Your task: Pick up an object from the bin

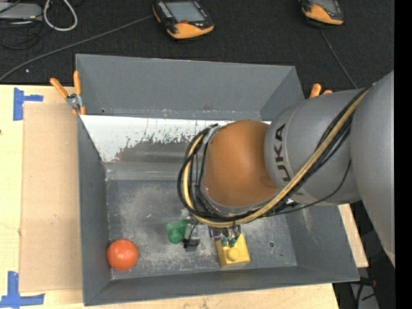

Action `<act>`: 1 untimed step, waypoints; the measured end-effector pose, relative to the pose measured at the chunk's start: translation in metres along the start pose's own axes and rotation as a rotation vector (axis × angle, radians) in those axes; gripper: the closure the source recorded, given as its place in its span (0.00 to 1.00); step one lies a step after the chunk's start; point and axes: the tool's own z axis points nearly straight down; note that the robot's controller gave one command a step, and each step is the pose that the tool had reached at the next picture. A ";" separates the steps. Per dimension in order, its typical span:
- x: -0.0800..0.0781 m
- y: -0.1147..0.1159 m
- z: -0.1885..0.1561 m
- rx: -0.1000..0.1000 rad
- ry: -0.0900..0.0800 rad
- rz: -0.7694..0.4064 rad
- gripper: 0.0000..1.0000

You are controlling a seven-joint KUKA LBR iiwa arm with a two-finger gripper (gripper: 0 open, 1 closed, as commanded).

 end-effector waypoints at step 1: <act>0.000 0.000 -0.006 -0.001 0.000 0.003 1.00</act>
Offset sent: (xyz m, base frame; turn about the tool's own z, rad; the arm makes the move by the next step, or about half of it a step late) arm 0.0002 -0.0001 0.0468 0.0021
